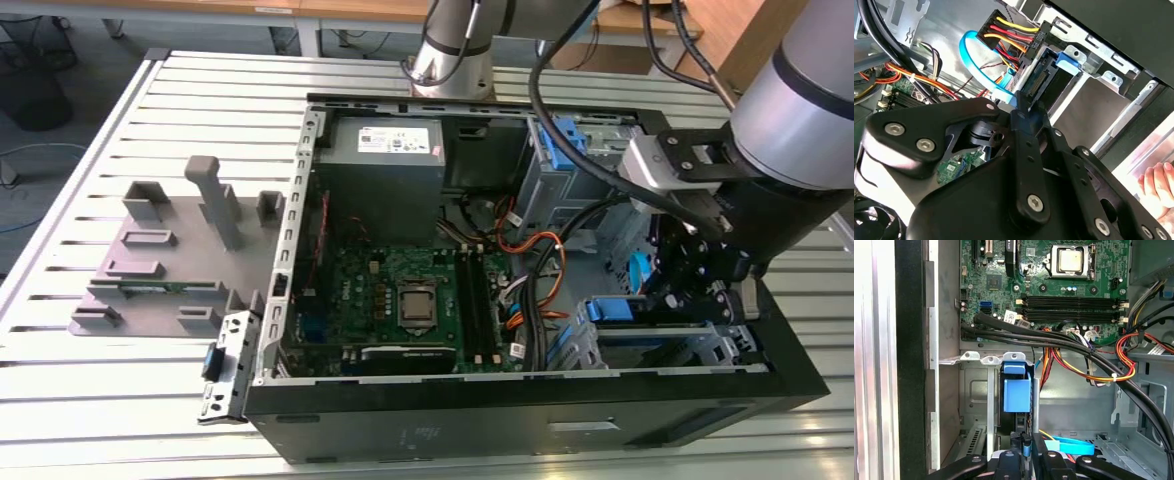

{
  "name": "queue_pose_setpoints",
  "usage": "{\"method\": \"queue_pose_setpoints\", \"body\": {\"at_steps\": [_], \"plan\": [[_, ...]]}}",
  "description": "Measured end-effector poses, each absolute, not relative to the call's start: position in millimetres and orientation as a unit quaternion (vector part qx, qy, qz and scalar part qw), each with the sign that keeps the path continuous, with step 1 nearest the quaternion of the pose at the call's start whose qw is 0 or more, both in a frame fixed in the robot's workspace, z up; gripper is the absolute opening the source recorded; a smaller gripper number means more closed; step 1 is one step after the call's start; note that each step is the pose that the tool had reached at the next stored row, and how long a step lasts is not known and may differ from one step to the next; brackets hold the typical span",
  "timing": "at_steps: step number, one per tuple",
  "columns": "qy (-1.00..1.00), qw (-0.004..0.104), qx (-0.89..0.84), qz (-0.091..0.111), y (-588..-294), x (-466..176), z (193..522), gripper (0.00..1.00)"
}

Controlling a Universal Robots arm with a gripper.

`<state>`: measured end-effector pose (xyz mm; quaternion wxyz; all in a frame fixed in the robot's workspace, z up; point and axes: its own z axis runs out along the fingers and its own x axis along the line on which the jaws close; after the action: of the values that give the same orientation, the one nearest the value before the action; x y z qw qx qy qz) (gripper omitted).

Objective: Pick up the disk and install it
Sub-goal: 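Insert the first disk wire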

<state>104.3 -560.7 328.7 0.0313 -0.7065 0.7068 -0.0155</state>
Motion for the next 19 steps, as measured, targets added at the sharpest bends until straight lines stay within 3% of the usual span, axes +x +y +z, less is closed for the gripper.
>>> {"method": "queue_pose_setpoints", "body": {"at_steps": [15, 19], "plan": [[0.707, 0.031, -0.706, -0.015, -560.7, 104.3, 350.8, 0.24], [0.707, 0.015, -0.707, 0.003, -560.7, 105.1, 350.1, 0.24]]}}
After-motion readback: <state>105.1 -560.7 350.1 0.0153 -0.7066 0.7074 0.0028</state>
